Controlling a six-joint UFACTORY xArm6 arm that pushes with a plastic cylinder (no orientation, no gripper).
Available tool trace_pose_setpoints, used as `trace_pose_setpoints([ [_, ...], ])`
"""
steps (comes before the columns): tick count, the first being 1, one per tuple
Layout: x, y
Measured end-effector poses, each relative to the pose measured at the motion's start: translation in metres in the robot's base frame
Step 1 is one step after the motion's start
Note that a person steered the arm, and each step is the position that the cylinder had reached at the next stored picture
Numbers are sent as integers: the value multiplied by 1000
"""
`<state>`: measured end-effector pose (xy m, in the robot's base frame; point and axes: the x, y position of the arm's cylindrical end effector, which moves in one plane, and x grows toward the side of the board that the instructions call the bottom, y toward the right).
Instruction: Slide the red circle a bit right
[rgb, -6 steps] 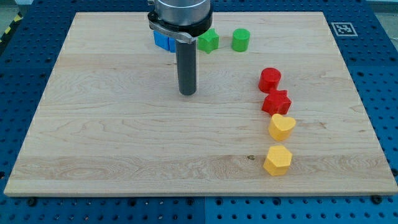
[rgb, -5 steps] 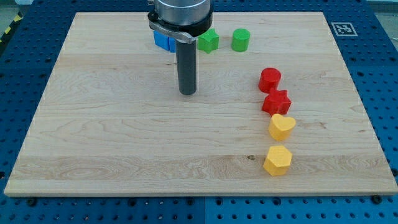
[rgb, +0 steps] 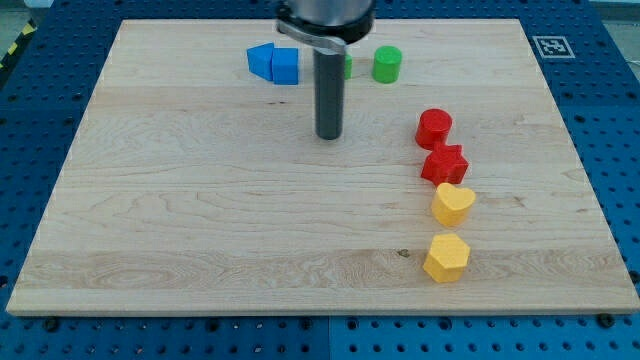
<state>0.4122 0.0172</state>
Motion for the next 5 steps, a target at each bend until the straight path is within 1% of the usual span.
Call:
trace_pose_setpoints([
  [1, -9, 48],
  [2, -10, 77],
  [3, -10, 77],
  [5, -5, 99],
])
